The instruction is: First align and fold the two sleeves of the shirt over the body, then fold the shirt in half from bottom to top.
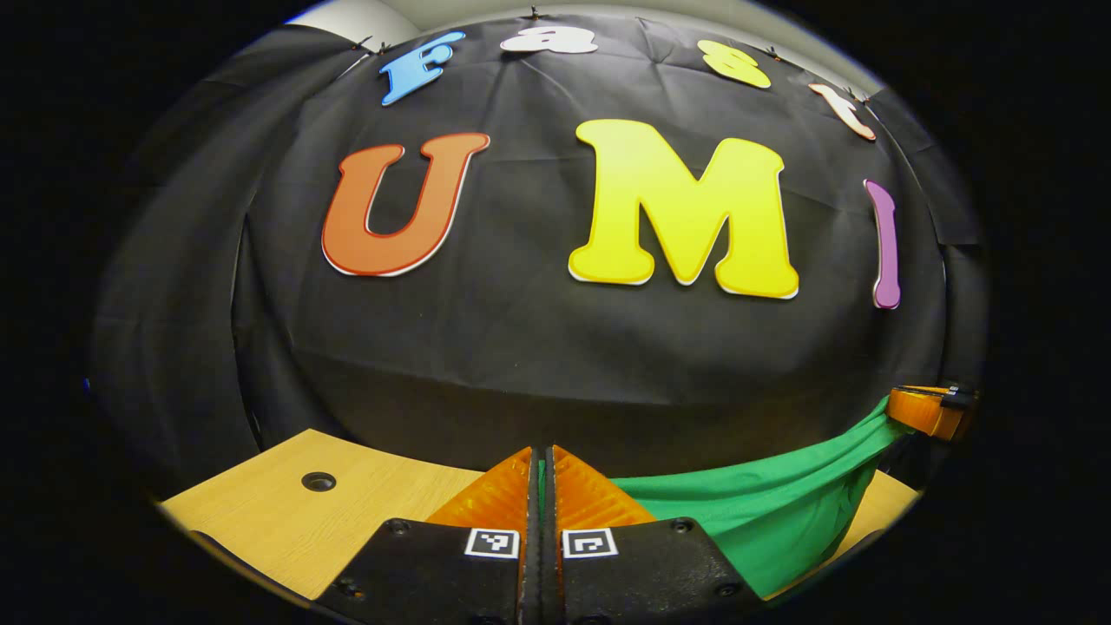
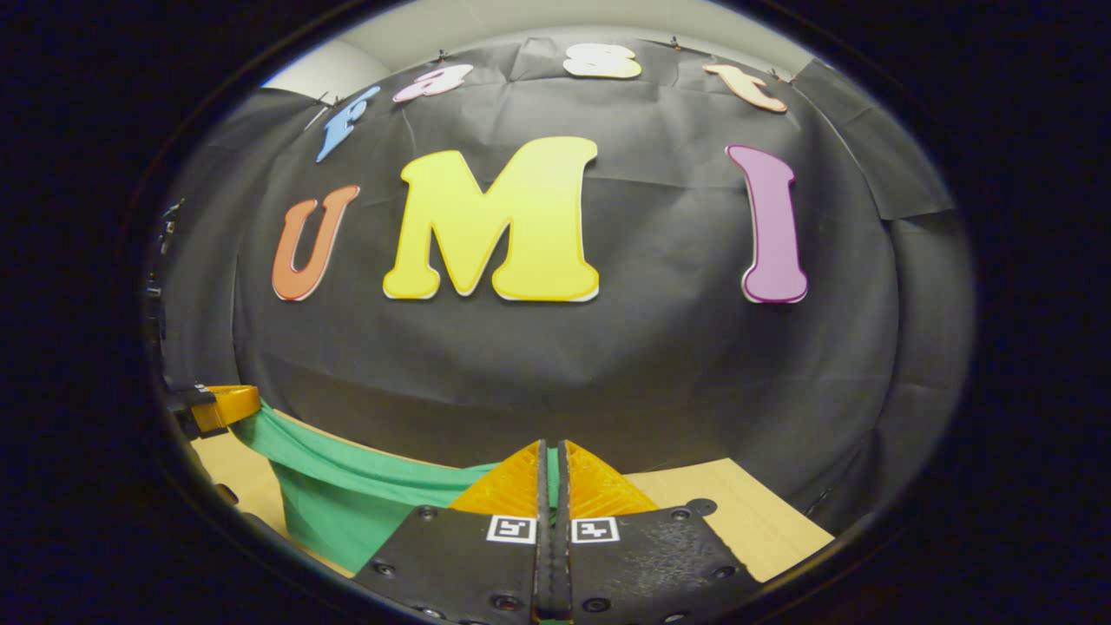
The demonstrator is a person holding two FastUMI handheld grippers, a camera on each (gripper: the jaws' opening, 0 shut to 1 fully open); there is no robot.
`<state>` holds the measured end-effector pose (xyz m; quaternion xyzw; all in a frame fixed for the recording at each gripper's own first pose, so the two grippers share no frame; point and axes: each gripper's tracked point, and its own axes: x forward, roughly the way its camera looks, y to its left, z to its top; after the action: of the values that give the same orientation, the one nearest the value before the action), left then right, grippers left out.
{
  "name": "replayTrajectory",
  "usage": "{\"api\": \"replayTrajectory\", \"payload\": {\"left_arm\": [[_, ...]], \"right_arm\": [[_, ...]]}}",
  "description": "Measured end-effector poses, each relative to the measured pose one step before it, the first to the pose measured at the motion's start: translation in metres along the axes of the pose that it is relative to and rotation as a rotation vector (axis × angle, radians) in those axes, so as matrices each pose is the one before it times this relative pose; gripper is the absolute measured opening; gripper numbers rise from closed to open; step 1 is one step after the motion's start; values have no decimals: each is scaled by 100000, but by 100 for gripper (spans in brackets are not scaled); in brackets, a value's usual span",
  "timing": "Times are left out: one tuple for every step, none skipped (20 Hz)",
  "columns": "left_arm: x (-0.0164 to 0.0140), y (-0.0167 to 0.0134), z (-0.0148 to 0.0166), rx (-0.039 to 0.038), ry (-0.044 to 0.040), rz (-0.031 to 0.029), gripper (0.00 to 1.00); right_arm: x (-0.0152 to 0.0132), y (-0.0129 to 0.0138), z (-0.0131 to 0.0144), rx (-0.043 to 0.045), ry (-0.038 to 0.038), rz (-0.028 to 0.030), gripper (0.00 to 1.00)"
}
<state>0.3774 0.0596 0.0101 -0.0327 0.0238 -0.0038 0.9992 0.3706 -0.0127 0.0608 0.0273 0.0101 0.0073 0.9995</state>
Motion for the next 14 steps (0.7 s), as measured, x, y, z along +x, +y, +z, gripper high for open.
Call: {"api": "replayTrajectory", "payload": {"left_arm": [[1101,-171,-567,-1,1007,-967,6],[956,-47,-529,556,761,544,6],[1136,-210,-365,1040,194,226,6],[1008,-123,-665,1774,438,-680,6],[940,-169,-736,1582,526,-82,6],[903,24,-899,1499,1162,1012,6],[801,-90,-1034,1004,1940,223,6],[721,115,-858,387,1222,-119,6],[562,-108,-775,249,1156,-6,8],[385,-197,-744,615,1299,-324,13],[28,-381,-403,389,1140,-1225,42],[360,-494,-640,914,1568,-1298,71],[-125,131,-28,1445,695,2139,100],[-153,211,135,2121,385,2178,100]], "right_arm": [[1158,-156,-580,12,1012,108,0],[1187,-83,-515,150,914,370,0],[1051,10,-595,256,888,256,0],[1142,-4,-837,-173,941,260,0],[1110,18,-758,-583,1221,-278,0],[1070,-25,-847,-554,917,-492,0],[969,23,-782,-448,699,-611,0],[891,-68,-798,-629,665,-919,0],[464,-256,-442,-1909,404,-2054,7],[108,-51,-447,-1572,540,-657,24],[130,-85,-118,-1183,20,-552,41],[-284,153,103,91,-128,801,58],[-421,51,241,575,96,354,76],[-119,76,201,563,-277,328,93]]}}
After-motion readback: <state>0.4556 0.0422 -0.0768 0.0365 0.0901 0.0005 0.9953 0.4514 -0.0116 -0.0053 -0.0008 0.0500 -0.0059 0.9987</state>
